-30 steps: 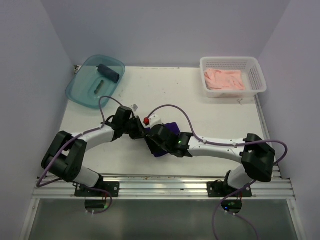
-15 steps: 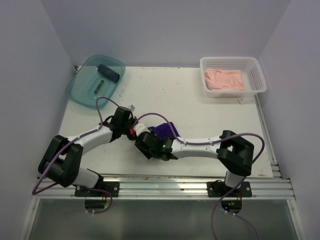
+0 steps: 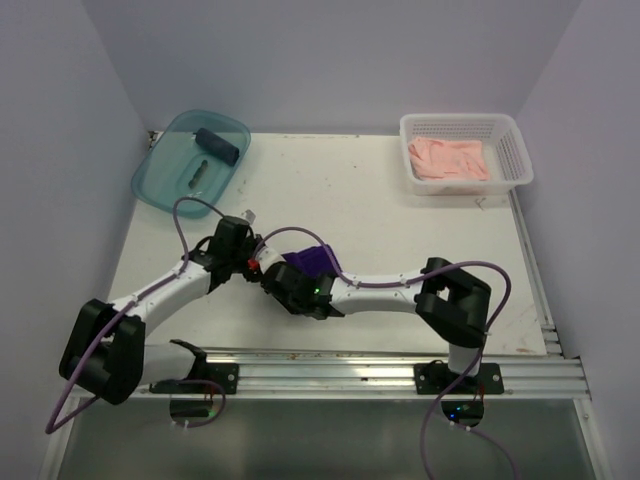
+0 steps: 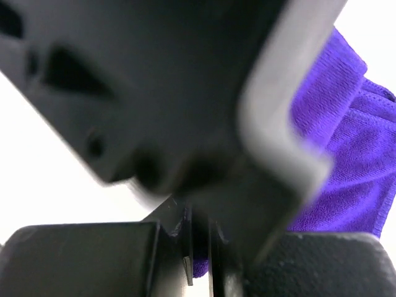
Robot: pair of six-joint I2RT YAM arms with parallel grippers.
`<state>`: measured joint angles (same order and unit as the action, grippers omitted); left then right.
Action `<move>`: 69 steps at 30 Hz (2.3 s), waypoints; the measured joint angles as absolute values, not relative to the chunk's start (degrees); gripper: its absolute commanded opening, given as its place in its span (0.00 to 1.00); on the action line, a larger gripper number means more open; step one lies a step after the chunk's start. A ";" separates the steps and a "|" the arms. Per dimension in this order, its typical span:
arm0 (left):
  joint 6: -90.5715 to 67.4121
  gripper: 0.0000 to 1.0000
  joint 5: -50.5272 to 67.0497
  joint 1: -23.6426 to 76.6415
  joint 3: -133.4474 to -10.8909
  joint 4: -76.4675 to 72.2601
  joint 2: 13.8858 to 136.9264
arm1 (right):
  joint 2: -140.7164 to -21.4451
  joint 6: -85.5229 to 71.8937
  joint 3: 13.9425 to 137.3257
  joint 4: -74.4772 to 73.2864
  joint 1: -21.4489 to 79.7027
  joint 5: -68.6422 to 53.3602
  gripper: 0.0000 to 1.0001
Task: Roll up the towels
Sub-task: Roll the towel
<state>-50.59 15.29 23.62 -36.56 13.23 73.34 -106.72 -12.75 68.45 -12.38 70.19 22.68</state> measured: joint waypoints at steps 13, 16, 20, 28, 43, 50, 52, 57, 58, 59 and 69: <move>-50.13 0.67 14.72 17.78 -35.22 18.26 64.23 | -98.83 -19.86 59.27 -1.87 63.00 4.01 0.00; -49.95 0.68 14.74 17.23 -35.24 18.85 63.26 | -97.56 -22.61 56.64 1.21 60.34 -0.51 0.00; -49.95 0.68 14.90 17.26 -35.24 18.96 62.72 | -96.84 -26.48 53.25 5.50 56.86 -6.66 0.00; -48.99 0.62 16.88 17.43 -35.24 17.67 62.30 | -97.54 -34.24 49.63 13.15 49.89 -18.94 0.00; -48.23 0.43 22.37 20.36 -36.60 9.58 68.34 | -107.20 -46.65 47.62 26.46 42.15 -35.86 0.00; -47.72 0.41 23.53 20.71 -38.85 6.00 75.75 | -108.71 -49.41 46.65 30.20 41.01 -38.41 0.00; -47.40 0.41 23.66 20.78 -39.03 5.04 77.43 | -108.84 -49.93 46.35 30.98 40.82 -38.65 0.00; -46.89 0.37 23.18 21.15 -39.27 1.83 83.00 | -109.58 -50.59 45.87 32.18 40.73 -38.70 0.00; -46.89 0.36 23.18 21.19 -39.42 1.13 84.77 | -109.60 -50.61 45.67 32.27 40.71 -38.59 0.00; -46.87 0.36 23.46 21.26 -39.46 0.32 86.52 | -109.60 -50.61 45.58 32.25 40.69 -38.48 0.00; -46.92 0.36 25.56 21.63 -39.88 -3.44 89.89 | -94.85 -43.38 42.85 17.50 41.82 -23.59 0.48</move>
<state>-46.92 25.56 21.63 -39.88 -3.44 89.89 -94.85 -43.38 42.85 17.50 41.82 -23.59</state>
